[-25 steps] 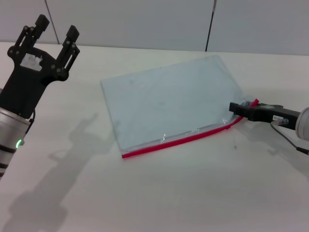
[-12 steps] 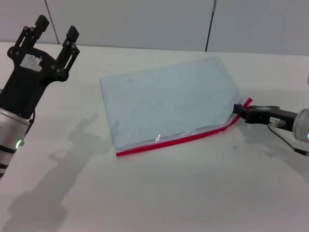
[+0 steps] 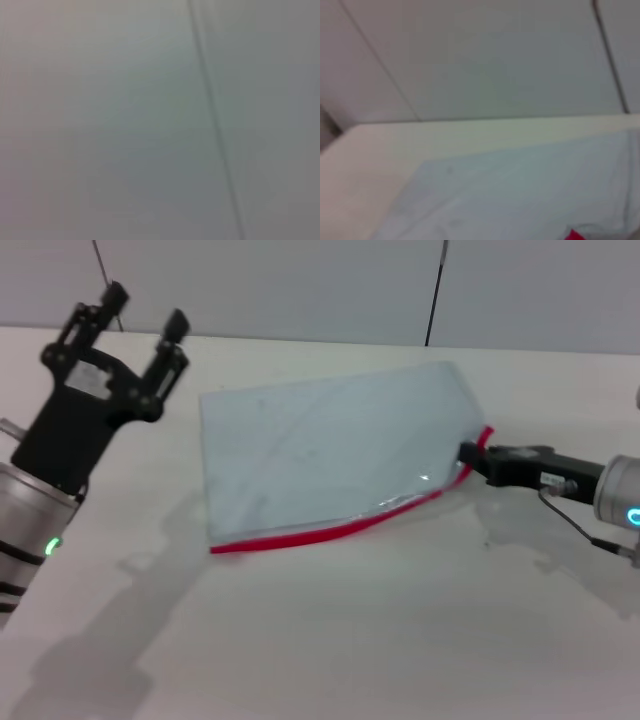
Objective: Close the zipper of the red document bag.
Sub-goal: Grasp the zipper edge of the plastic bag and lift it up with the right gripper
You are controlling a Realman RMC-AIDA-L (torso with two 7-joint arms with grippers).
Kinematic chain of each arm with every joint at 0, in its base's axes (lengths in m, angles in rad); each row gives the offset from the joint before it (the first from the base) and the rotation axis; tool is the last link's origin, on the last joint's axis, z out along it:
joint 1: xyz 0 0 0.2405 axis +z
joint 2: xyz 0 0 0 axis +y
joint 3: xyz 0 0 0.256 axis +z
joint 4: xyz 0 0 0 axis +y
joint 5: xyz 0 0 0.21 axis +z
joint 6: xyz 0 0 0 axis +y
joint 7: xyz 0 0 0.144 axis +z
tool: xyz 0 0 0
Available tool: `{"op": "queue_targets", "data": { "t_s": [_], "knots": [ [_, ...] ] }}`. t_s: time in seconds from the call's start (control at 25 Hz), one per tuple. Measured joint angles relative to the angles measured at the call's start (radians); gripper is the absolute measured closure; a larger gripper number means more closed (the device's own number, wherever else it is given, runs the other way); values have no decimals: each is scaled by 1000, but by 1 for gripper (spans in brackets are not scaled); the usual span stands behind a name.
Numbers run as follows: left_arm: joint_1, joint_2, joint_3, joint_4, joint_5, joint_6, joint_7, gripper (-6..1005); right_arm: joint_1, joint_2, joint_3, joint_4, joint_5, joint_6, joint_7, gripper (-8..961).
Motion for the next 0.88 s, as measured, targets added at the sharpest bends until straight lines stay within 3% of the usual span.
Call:
{"op": "queue_targets", "data": {
  "t_s": [0.2,0.52,0.88],
  "knots": [
    [-23,-1,0,15,114,-30,4,334,33,3,2,45,69,-78,-46,936],
    [-71,-6,0,5,267,-117,26,335,105,6,11,135,119,-83,-110,939],
    [-81,-8,0,-46,320,-180,188,335,112,4,40,140,120,-147,-106,939]
  ]
}}
